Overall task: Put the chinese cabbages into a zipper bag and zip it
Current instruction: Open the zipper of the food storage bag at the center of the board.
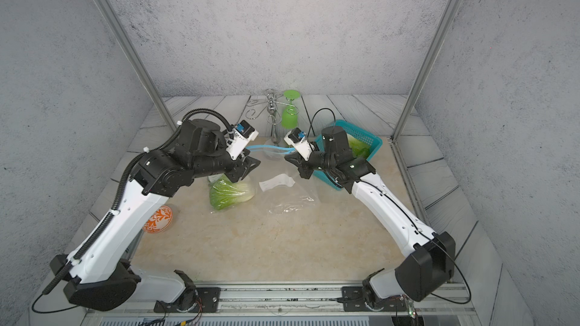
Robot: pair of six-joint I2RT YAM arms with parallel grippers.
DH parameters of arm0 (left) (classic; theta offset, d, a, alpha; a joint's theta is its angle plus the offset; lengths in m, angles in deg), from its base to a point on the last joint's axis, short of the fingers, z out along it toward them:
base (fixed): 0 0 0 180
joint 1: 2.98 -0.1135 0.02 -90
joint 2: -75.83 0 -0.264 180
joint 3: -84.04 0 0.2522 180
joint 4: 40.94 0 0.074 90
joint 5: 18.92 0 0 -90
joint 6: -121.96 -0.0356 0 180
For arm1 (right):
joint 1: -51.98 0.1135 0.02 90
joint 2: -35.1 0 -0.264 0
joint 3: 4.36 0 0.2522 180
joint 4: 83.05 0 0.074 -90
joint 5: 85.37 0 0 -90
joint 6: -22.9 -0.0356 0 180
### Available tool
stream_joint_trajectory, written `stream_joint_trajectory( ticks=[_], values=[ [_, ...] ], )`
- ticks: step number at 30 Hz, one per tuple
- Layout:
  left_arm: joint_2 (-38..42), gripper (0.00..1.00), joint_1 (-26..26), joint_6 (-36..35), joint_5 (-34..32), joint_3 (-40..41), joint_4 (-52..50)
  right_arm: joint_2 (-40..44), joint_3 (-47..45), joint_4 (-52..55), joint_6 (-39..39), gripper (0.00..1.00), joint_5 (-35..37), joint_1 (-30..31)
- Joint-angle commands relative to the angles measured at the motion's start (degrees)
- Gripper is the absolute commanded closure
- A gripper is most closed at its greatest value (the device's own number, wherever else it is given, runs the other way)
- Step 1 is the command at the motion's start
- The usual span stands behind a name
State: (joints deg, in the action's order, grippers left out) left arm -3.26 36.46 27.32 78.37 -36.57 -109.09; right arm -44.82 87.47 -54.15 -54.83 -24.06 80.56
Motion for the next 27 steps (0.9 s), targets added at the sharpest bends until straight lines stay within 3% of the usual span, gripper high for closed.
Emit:
stream_joint_trajectory(
  ticks=[1, 4, 8, 11, 14, 19, 23, 27],
  values=[
    [-0.57, 0.52, -3.04, 12.88, 2.50, -5.69, -1.92, 3.56, -3.25, -13.67, -9.00, 1.00, 14.69, 0.27],
    [0.42, 0.78, -7.88, 28.03, 8.16, 0.98, 1.20, 5.81, -9.01, -20.21, -9.98, 1.00, 20.85, 3.51],
    [6.30, 0.81, -8.41, 43.67, 15.60, 21.77, 17.30, 7.36, -17.57, -28.32, -5.93, 1.00, 31.13, 10.14],
    [8.72, 0.67, -8.32, 56.51, 21.10, 32.10, 34.73, 7.91, -21.77, -32.00, -5.46, 1.00, 34.05, 12.34],
    [8.82, 0.53, -8.54, 65.02, 21.49, 36.99, 41.75, 9.01, -26.27, -35.25, -5.46, 1.00, 34.33, 13.33],
    [9.30, 0.39, -9.99, 82.08, 22.20, 49.11, 58.04, 9.65, -29.81, -36.31, -7.14, 1.00, 33.97, 13.83],
    [8.48, 0.34, -10.51, 87.70, 20.80, 52.66, 65.33, 9.35, -30.69, -36.92, -8.84, 1.00, 33.70, 14.14],
    [8.57, 0.33, -10.74, 87.25, 19.41, 52.25, 66.97, 8.74, -30.78, -37.08, -9.64, 1.00, 33.49, 14.31]
  ],
)
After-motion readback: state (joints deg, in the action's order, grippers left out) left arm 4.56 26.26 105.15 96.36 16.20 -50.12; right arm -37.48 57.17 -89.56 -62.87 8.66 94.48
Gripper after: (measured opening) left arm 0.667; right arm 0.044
